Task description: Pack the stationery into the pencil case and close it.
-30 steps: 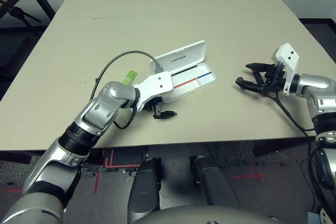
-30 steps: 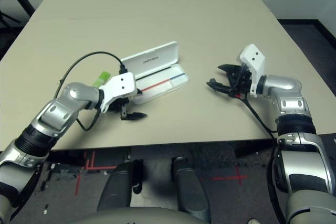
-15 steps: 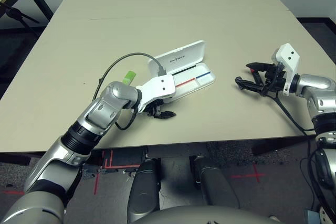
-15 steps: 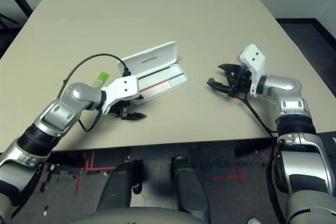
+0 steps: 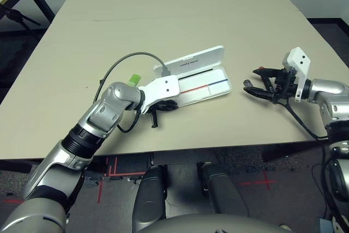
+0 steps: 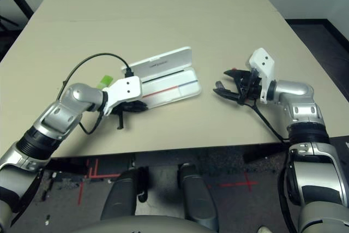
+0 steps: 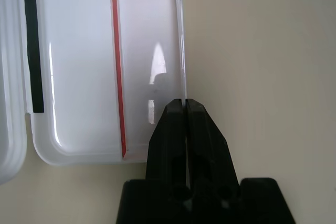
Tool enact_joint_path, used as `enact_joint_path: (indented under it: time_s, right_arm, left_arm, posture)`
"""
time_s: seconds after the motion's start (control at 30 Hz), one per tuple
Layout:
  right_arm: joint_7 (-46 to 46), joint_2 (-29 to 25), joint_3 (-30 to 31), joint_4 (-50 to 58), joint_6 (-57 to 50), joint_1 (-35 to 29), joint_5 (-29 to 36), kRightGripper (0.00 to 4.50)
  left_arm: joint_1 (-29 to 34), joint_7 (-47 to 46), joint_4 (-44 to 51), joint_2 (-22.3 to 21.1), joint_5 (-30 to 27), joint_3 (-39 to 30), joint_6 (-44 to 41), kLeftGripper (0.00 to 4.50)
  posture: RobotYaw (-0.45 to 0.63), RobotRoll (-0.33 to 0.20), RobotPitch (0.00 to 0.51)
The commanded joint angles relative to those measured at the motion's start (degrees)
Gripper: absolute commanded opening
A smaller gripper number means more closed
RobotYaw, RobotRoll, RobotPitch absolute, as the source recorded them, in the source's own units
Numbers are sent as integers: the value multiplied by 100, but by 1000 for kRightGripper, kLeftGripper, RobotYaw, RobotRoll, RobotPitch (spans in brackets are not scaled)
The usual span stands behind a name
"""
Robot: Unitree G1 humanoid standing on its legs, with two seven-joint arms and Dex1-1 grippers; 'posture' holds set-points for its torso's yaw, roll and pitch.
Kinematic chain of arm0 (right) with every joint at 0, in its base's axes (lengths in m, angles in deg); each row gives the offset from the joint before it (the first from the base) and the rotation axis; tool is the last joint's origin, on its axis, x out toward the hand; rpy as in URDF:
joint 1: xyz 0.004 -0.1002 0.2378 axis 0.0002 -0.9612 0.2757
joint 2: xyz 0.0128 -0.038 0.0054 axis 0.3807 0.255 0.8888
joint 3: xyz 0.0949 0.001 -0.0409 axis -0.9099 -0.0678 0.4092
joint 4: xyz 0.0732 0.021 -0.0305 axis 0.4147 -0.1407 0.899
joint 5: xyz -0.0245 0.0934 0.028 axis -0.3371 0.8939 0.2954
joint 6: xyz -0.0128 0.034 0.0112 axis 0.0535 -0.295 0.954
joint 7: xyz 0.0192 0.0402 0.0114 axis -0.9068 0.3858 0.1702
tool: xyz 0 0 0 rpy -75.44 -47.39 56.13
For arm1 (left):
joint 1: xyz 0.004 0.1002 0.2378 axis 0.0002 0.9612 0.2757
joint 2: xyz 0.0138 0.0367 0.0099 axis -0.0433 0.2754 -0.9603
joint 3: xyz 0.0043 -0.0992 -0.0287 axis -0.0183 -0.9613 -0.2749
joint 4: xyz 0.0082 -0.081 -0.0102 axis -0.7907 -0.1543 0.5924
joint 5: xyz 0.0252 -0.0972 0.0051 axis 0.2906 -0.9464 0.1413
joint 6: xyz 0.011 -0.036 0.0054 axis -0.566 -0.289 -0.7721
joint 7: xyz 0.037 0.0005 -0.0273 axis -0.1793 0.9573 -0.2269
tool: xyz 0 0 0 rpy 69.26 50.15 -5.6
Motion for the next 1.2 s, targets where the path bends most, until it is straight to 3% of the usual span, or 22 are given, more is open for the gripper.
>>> enact_joint_path:
  time_s: [0.03, 0.37, 0.93, 1.2]
  right_arm:
    - [141, -104, 34, 38, -53, -13, 13, 4500]
    - [216, 38, 165, -60, 58, 66, -104, 4500]
    - [602, 99, 423, 274, -85, -109, -97, 4500]
    - [604, 117, 502, 179, -27, -32, -114, 4500]
  left_arm:
    - [30, 395, 58, -348, 251, 269, 70, 17]
    - [-45, 1286, 865, -1056, 357, 473, 152, 17]
    - [200, 702, 786, -667, 397, 154, -175, 17]
    - [171, 692, 780, -678, 424, 178, -179, 17]
  posture:
    - [-16, 0, 176]
    - [0, 0, 180]
    - [5, 0, 182]
    - [12, 0, 179]
